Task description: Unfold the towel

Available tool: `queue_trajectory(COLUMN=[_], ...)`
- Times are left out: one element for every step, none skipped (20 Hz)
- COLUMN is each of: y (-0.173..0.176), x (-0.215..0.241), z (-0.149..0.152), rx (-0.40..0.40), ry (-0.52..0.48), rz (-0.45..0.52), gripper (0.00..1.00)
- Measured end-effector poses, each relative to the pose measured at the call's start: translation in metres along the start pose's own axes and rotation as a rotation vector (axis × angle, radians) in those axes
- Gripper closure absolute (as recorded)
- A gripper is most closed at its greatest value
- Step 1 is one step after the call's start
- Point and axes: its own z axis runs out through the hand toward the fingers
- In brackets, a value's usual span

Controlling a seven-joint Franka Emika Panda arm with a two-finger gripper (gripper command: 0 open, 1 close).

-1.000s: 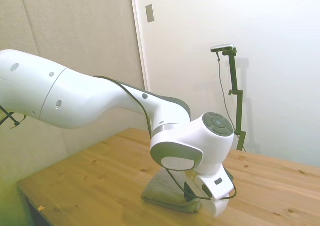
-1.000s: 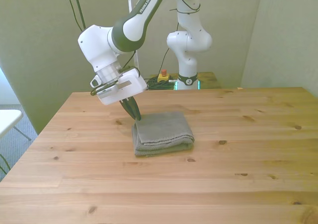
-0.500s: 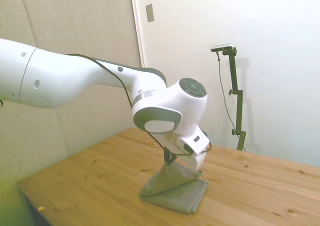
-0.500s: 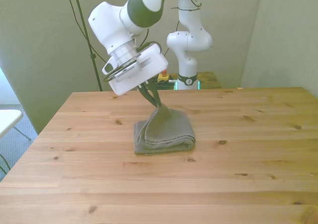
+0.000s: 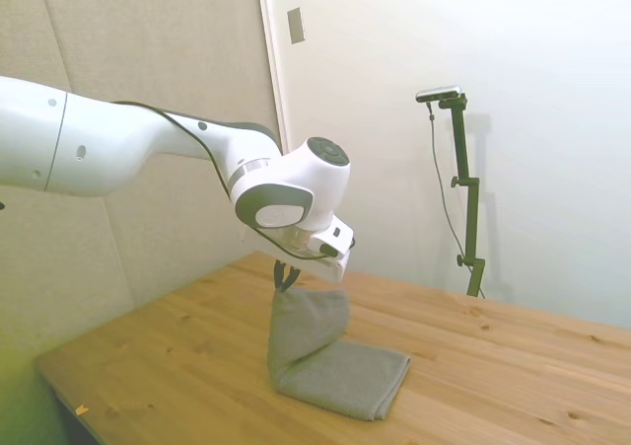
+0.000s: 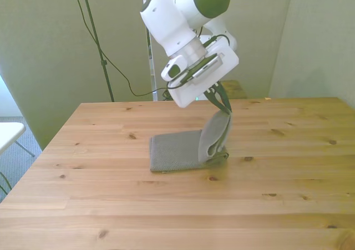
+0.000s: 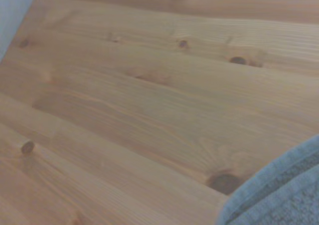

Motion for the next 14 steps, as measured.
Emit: queue_trajectory(y=[-0.005, -0.01, -0.016, -0.023, -0.03, -0.037, -0.045, -0.053, -0.06, -0.066, -0.072, -0.077, -0.082, -0.086], x=[0.001, 0.002, 0.003, 0.005, 0.006, 0.006, 0.006, 0.006, 0.006, 0.006, 0.005, 0.005, 0.005, 0.005], z=[0.007, 0.013, 0.019, 0.025, 0.032, 0.038, 0.044, 0.051, 0.056, 0.061, 0.066, 0.071, 0.076, 0.08], rx=[-0.004, -0.009, -0.011, -0.012, -0.014, -0.016, -0.018, -0.019, -0.02, -0.021, -0.025, -0.029, -0.034, -0.038], ry=[-0.019, -0.039, -0.054, -0.066, -0.074, -0.082, -0.09, -0.099, -0.107, -0.114, -0.121, -0.128, -0.136, -0.147], rz=[-0.026, -0.055, -0.079, -0.105, -0.126, -0.142, -0.156, -0.17, -0.186, -0.203, -0.217, -0.231, -0.244, -0.254], gripper=[1.0, 1.0, 1.0, 1.0, 1.0, 1.0, 1.0, 1.0, 1.0, 1.0, 1.0, 0.0, 0.0, 0.0])
